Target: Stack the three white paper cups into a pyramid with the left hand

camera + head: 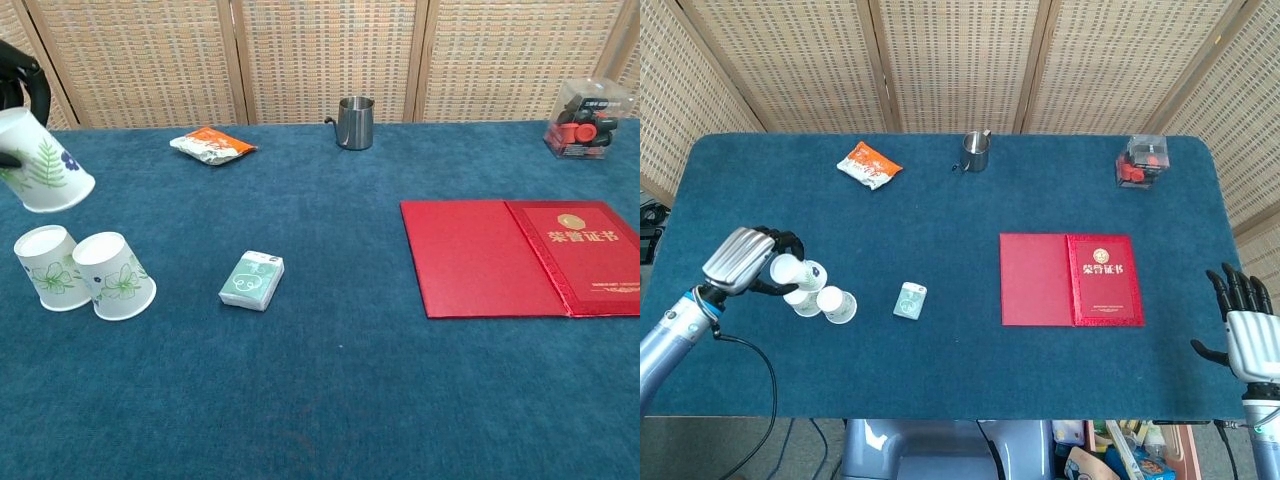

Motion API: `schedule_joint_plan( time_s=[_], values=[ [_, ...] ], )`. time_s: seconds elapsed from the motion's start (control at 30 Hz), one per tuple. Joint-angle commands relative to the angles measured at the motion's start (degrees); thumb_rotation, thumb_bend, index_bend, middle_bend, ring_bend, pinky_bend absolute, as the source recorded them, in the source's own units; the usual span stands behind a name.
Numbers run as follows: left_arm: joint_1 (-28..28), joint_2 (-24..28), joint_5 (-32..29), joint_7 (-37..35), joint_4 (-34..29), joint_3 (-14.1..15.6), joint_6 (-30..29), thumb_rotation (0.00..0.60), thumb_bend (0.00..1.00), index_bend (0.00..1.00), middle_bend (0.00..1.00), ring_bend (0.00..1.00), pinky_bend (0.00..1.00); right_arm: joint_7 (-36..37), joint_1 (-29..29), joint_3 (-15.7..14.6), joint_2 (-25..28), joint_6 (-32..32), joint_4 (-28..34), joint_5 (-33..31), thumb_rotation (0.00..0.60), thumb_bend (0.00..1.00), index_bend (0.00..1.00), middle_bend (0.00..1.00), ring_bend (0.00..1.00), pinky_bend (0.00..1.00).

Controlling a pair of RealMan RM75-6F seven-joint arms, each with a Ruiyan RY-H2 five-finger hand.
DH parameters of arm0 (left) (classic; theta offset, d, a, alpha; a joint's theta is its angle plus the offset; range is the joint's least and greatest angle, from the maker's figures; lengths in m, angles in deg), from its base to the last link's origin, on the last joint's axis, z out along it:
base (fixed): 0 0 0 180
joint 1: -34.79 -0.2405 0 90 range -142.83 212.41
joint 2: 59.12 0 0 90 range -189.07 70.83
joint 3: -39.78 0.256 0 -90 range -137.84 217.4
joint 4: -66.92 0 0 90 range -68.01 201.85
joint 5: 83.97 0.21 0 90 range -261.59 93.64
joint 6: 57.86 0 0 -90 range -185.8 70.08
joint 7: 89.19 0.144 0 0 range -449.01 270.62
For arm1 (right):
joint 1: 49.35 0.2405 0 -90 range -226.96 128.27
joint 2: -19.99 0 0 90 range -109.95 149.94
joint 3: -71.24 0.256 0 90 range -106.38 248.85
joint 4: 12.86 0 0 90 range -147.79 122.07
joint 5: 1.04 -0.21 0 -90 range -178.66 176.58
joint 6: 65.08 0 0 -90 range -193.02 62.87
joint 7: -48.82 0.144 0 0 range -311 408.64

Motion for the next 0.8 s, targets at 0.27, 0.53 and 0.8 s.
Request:
schedule_joint_plan(
  time_s=[0.27,0.53,0.8],
  values=[
    [0.64,-1.72,1.06,2.92,-0.6,1.24,2.02,0.6,0.23,0.55,0.5,0.49,0.45,-0.01,-0.27,-0.07,0.05,-0.53,0.18,0.08,0.6,0.0,0.1,0.0,0.0,0.0],
    [1.54,-2.71,-1.78,7.08,-1.37,1.05,5.22,0.6,0.23,0.55,0.5,0.49,0.45,1.21,-0.51,0.05,0.38,-0.56,-0.3,-0.23,0.6,0.0,0.1,0.0,0.0,0.0],
    [1.27,-3.36,-2.89,8.54,-1.46,1.01,5.32,0.6,0.23,0.55,0.5,0.49,0.45,1.62,-0.51,0.12,0.5,-0.57,-0.34,-0.18,0.6,0.0,0.1,0.0,0.0,0.0]
  ],
)
